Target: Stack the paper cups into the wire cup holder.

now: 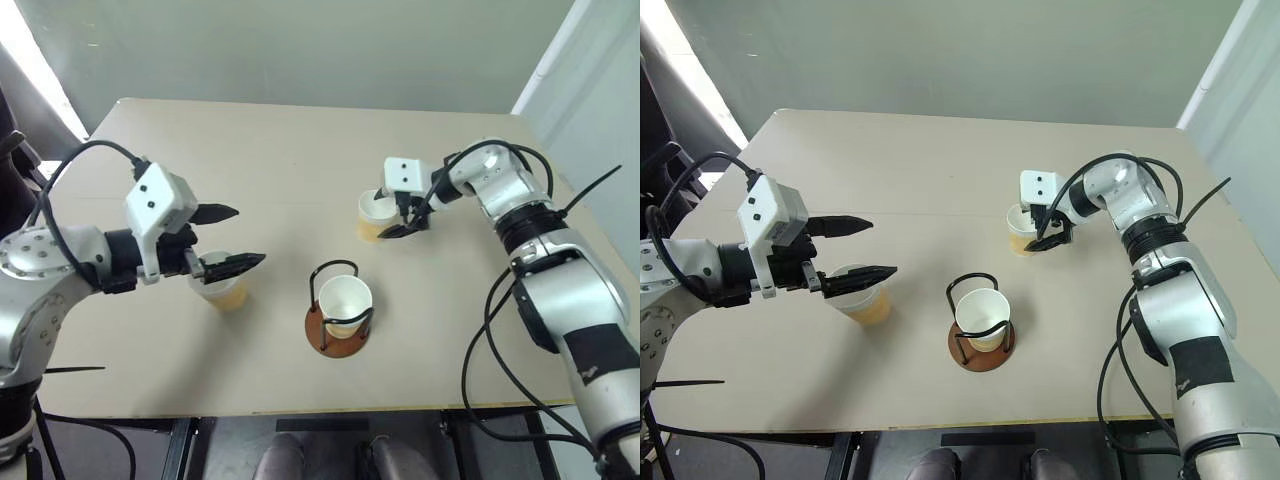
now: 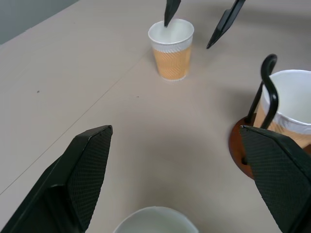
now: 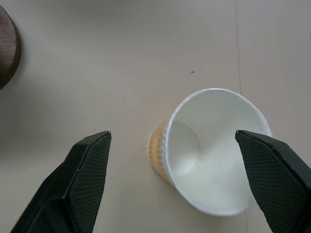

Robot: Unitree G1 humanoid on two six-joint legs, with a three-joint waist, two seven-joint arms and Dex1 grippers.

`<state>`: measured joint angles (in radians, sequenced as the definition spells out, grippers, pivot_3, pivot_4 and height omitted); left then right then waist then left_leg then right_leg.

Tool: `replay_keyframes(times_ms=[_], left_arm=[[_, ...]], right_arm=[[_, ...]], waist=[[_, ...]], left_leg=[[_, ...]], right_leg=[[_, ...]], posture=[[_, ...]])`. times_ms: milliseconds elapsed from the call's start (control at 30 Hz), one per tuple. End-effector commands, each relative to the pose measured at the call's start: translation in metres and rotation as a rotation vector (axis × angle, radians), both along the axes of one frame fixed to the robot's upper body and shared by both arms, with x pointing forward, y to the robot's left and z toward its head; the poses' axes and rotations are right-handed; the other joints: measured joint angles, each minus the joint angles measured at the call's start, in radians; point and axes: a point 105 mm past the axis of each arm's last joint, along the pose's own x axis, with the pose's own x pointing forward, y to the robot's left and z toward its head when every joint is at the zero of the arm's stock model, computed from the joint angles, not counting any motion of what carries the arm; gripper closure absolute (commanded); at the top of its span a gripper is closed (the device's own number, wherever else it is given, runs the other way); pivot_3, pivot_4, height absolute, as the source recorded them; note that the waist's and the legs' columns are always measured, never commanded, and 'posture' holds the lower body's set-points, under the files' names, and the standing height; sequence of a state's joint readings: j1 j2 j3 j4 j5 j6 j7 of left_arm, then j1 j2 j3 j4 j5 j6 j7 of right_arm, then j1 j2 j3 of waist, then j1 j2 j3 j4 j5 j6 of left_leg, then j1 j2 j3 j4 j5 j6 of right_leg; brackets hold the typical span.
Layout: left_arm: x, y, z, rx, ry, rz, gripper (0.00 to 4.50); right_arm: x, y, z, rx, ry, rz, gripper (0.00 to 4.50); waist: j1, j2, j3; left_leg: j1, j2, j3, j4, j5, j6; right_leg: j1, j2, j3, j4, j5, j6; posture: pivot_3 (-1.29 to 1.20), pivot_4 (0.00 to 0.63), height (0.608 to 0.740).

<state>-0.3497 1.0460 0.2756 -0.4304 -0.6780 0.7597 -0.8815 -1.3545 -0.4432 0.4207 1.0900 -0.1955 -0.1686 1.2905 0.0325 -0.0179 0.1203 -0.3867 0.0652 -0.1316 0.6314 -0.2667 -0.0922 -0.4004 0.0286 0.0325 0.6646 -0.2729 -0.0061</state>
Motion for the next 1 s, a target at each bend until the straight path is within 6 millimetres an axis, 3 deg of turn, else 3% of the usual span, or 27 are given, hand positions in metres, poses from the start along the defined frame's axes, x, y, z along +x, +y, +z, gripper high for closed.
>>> replay_keyframes(times_ms=[33,267,600,867,1000], left_arm=[[-0.005,-0.009,0.013,0.0,-0.054,-0.028,0.0],[-0.013,-0.01,0.018,0.005,-0.058,-0.061,0.0],[-0.012,-0.01,0.017,-0.003,-0.058,-0.078,0.0],[-0.056,0.006,0.034,-0.053,0.004,-0.258,0.0],[-0.069,0.016,0.044,-0.084,-0.002,-0.283,0.0]], right_arm=[[0.004,0.0,0.005,-0.008,-0.042,-0.005,1.65],[0.003,0.001,0.007,-0.004,-0.036,0.01,4.36],[0.0,0.0,0.016,0.024,-0.024,0.024,4.44],[-0.035,-0.016,0.081,0.126,-0.009,0.179,4.44],[-0.066,-0.017,0.106,0.182,-0.021,0.245,4.44]], waist=[[0.003,0.0,0.0],[0.004,0.0,0.0],[0.004,0.0,0.0],[0.003,0.0,0.0],[0.004,0.0,0.0]], left_leg=[[0.0,0.0,0.0,0.0,0.0,0.0],[0.003,0.0,0.001,0.001,0.001,-0.001],[0.003,0.0,0.001,0.001,0.001,-0.002],[0.0,0.0,0.004,-0.001,0.001,-0.002],[-0.001,0.0,0.005,0.0,0.001,-0.002]], right_leg=[[0.0,0.0,0.0,0.001,0.0,0.0],[0.0,0.0,0.0,0.004,0.0,-0.001],[0.0,0.0,0.0,0.005,0.0,-0.001],[-0.001,0.001,0.0,0.002,0.0,-0.001],[0.0,0.001,0.0,0.0,0.0,-0.001]], posture=[[0.0,0.15,0.74],[0.0,0.15,0.74],[0.0,0.15,0.74],[0.0,0.15,0.74],[0.0,0.15,0.74]])
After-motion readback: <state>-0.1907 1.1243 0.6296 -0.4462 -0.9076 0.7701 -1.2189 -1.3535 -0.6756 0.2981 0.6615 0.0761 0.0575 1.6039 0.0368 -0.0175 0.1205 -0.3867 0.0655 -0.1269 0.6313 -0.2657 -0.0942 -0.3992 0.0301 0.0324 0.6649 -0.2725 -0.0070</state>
